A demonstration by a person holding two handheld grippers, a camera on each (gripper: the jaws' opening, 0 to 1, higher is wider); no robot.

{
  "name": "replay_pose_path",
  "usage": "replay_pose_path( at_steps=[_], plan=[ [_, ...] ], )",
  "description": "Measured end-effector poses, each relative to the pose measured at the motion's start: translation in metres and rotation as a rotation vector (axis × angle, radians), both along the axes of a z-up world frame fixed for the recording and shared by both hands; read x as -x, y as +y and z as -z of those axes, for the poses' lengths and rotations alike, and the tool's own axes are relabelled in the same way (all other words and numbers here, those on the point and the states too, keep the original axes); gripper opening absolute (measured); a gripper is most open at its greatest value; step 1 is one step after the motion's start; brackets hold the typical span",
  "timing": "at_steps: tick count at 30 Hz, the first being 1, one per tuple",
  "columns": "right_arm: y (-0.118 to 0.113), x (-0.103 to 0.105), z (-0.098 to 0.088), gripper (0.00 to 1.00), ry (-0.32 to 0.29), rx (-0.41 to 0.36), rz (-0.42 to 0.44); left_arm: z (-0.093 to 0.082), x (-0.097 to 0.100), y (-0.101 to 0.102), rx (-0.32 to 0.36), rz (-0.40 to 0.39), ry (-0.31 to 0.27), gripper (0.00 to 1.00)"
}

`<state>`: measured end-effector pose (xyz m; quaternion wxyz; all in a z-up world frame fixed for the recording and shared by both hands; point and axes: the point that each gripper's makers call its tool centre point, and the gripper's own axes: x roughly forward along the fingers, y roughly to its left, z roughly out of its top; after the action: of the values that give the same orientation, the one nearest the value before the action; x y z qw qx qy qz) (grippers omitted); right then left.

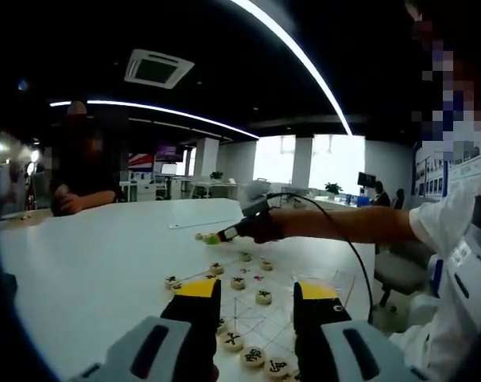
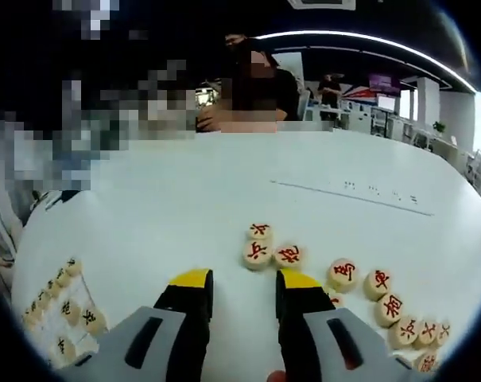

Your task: Pick up the chess pieces one by one and place each piece onto its starting position on the chessboard, setting the pieces on their correct points until all the chess pieces are arranged in the starting layout

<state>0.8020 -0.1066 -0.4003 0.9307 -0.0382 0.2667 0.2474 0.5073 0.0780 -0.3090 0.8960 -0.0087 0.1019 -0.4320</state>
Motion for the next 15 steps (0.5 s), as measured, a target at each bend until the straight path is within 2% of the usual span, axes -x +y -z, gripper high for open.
replay_pose_path(
  at_steps=[4, 12, 13, 14, 15],
  plan=[
    [0.0, -0.014, 0.001, 0.33, -0.012, 0.025, 0.001, -0.001, 0.001, 0.0, 0.001, 0.003, -0.003, 0.38],
    [0.003, -0.028, 0.004, 0.33, -0.039, 0.065, 0.004, -0.002, 0.001, 0.0, 0.003, 0.002, -0.004, 0.38],
    [0.002, -0.029, 0.004, 0.29, -0.046, 0.081, 0.003, -0.002, 0.001, 0.0, 0.003, 0.001, -0.005, 0.38],
    [0.002, -0.027, 0.004, 0.19, -0.05, 0.086, 0.0, -0.002, 0.001, 0.0, 0.003, 0.002, -0.004, 0.38],
    [0.002, -0.026, 0.004, 0.19, -0.053, 0.091, -0.003, -0.002, 0.001, 0.0, 0.004, 0.002, -0.004, 0.38]
  ],
)
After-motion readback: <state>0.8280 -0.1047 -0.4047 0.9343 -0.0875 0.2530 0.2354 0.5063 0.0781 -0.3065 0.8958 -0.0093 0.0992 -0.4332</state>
